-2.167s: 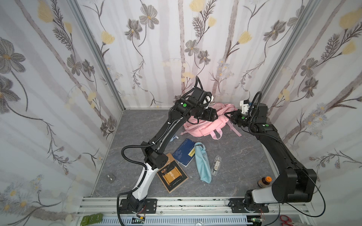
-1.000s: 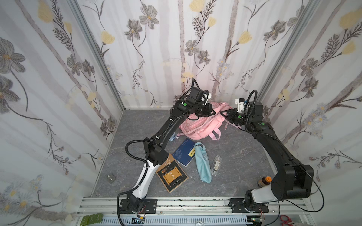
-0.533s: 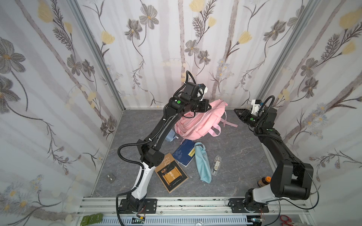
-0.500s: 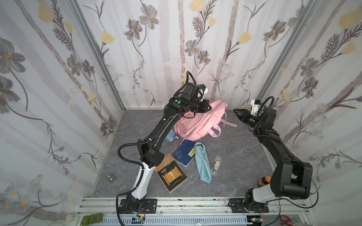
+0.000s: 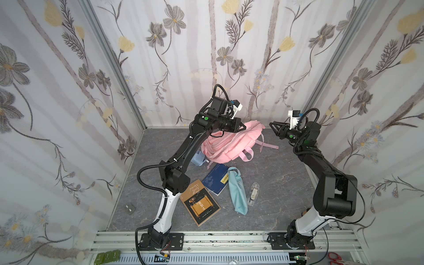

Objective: Pack books, pencil case, and school supplies into a backpack
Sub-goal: Unzip the student bag at the top-center of the table.

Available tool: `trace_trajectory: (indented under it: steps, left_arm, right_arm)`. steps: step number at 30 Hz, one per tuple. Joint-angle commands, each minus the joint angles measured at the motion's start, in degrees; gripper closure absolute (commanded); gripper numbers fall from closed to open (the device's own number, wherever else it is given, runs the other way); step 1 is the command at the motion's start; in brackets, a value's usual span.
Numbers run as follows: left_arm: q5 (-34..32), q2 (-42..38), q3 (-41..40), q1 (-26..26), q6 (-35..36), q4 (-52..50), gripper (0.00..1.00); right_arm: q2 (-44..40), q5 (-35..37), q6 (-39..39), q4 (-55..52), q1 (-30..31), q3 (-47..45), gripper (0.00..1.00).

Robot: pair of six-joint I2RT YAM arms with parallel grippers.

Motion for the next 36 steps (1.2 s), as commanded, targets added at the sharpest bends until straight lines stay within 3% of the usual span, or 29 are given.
trace_trajectory:
  steps: [1, 4, 12, 23, 36]
  left_arm:
    - [4.5, -0.8, -0.6, 0.3, 2.9, 5.5, 1.0]
    - [5.5, -0.4, -0.6, 0.4, 2.8, 6.4, 1.0]
    - [6.7, -0.1, -2.9, 0.4, 4.5, 5.8, 1.0]
    - [8.3, -0.4, -3.7, -0.4, 5.2, 5.3, 1.0]
    - [5.9, 0.0, -2.6, -1.7, 5.8, 4.0, 1.0]
  right_arm:
    - [1.7, 0.2, -12.4, -10.4, 0.4, 3.0, 0.66]
    - [3.4, 5.4, -21.2, -20.7, 1.6, 7.0, 0.68]
    - [9.1, 9.1, -38.1, -37.0, 3.5, 14.5, 0.69]
    - [9.7, 15.1, -43.7, -31.1, 5.5, 12.5, 0.67]
    - [3.1, 21.3, -39.9, -16.3, 7.9, 0.5, 0.86]
